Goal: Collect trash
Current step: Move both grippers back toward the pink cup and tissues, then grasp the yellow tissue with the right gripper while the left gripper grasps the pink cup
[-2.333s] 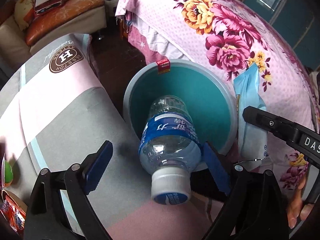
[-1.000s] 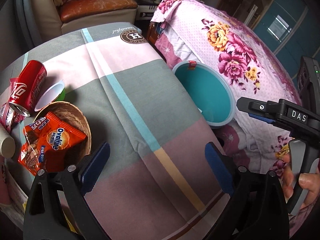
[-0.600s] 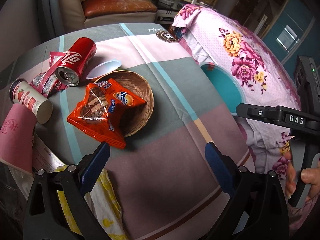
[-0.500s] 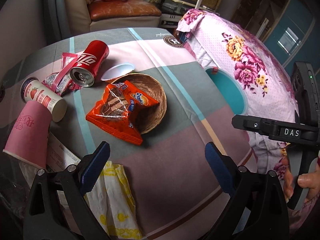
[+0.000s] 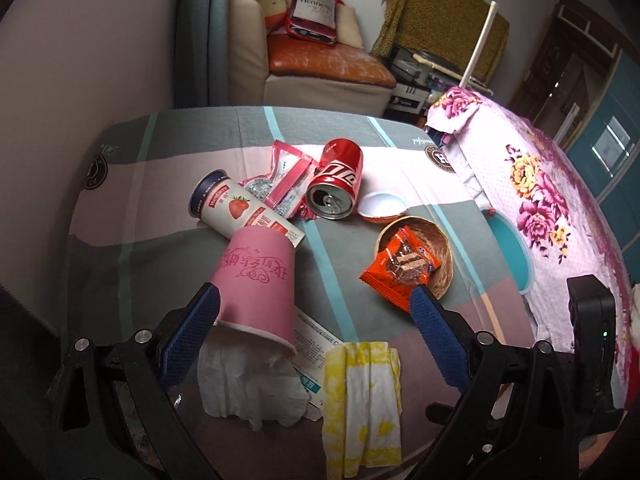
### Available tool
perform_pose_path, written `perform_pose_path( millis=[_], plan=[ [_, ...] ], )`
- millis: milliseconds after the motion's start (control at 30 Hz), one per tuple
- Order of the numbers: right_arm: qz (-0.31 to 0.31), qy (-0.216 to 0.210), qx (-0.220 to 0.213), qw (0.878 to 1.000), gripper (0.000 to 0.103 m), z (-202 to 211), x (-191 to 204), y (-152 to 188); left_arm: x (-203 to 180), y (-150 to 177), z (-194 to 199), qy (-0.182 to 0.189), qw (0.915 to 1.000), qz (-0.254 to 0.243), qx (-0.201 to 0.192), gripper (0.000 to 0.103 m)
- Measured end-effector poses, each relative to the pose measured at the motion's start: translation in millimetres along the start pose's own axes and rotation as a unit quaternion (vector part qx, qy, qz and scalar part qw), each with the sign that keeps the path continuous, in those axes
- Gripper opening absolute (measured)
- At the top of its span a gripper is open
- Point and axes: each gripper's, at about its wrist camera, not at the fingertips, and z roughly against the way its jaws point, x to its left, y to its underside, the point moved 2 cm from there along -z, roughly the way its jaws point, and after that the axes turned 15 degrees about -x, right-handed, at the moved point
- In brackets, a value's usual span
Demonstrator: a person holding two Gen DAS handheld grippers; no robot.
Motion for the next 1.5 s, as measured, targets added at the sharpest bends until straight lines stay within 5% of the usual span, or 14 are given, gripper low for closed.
perform_pose_path(
  millis=[267,633,800,867,933,1067,1200,1333,1500],
  plan=[
    [0.030,-0.021,0.024,0.999,0.078,-30.7,49.7,3.1,52.1,2.7,-13.5,-0.021,0.9981,0.054,0.019,0.096],
    [0.048,-0.004,0.020,0.999,0.078,-55.7,73.6,4.4,57.8,4.3,-36.5,-0.025,0.9973,0.048,0.049,0.096],
    [0.096,0.008,0.011,0.995,0.052,-55.9,86.4,12.0,45.9,-2.6,-47.7,-0.037,0.9968,0.013,0.069,0.096],
    [0.112,0.009,0.011,0.994,0.022,-55.6,90.0,13.9,40.7,-4.7,-53.7,-0.043,0.9957,-0.004,0.082,0.096],
    [0.112,0.006,0.013,0.994,0.013,-54.9,88.7,14.9,36.4,-4.7,-58.8,-0.047,0.9944,-0.020,0.093,0.096],
    [0.097,0.008,0.000,0.995,0.011,-40.9,66.0,12.9,30.0,-1.1,-64.2,-0.056,0.9930,-0.041,0.096,0.095],
    [0.072,0.015,-0.017,0.997,0.011,-26.1,44.6,6.7,23.1,3.7,-65.9,-0.044,0.9930,-0.044,0.100,0.058],
    [0.046,0.020,-0.034,0.998,0.011,-9.9,14.4,-0.2,16.2,0.7,-56.0,-0.030,0.9957,-0.033,0.081,0.058],
    [0.016,0.028,-0.056,0.998,0.011,8.5,-21.2,-14.1,-3.2,-10.7,-33.2,0.047,0.9983,0.004,0.034,0.058]
  ],
)
